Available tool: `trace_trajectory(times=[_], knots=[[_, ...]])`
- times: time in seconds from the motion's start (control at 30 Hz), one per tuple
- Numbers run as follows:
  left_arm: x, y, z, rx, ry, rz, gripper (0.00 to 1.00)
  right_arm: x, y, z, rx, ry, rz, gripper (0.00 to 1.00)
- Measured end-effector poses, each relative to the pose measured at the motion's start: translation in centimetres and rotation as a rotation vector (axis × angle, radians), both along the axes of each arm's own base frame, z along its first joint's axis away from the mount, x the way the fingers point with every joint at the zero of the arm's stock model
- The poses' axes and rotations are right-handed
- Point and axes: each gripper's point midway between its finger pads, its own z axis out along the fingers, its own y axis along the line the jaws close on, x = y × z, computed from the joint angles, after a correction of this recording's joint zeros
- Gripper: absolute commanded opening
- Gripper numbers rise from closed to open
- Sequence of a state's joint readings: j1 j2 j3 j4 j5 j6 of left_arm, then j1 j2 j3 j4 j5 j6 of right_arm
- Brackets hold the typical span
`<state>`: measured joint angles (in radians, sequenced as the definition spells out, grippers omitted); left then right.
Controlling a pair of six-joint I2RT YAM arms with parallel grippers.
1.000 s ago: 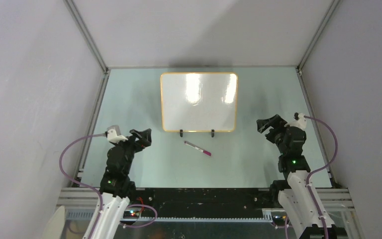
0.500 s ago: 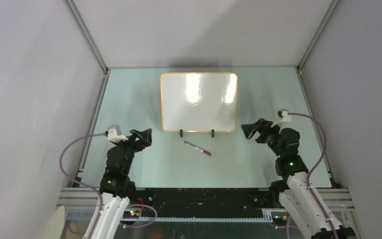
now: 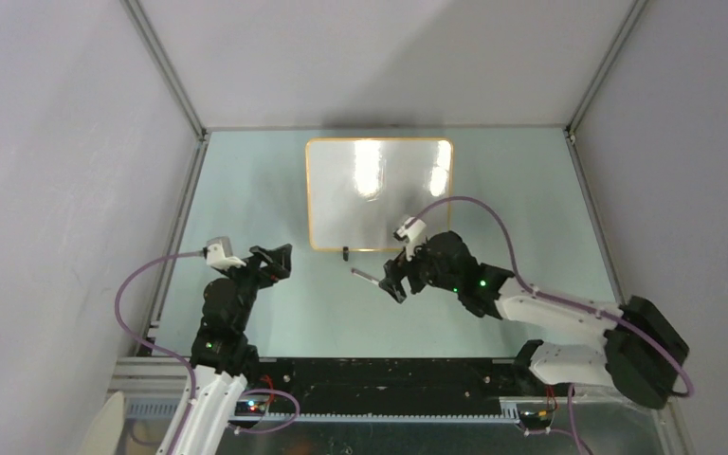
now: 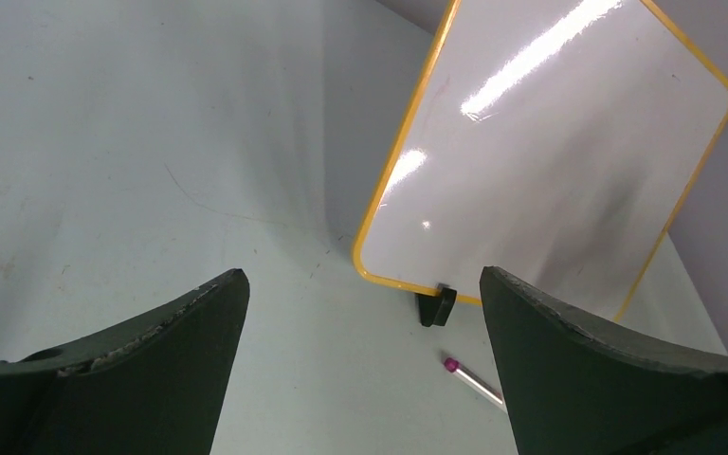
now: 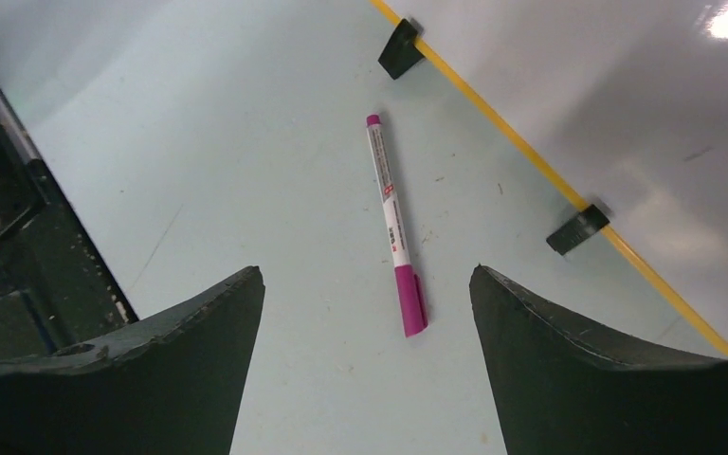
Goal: Write a sentence on the whiteboard
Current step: Pick up the whiteboard marker from the center of the board.
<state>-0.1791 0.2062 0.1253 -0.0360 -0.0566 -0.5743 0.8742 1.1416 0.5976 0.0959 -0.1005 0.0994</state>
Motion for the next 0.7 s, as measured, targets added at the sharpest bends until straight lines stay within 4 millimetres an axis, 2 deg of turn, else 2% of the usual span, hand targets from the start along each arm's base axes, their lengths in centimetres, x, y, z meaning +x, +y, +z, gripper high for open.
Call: trace_trajectory(times=[0.23,0.43,0.7], knots=[[0.0,-0.1,0.0,0.005,-0.001,-0.009,1.0,0.1,3.0,-2.9,-0.124,0.052,0.053,0.8],[0.0,-0.1,0.0,0.006,-0.001,-0.01,0.99,-0.2,5.4,-5.9,-0.24,0.114,0.095,0.68],[-0.1,-0.1,0.0,0.006,-0.003,-0.01,0.99,0.3,4.9,-10.2,-0.384,0.196,0.087,0.59]])
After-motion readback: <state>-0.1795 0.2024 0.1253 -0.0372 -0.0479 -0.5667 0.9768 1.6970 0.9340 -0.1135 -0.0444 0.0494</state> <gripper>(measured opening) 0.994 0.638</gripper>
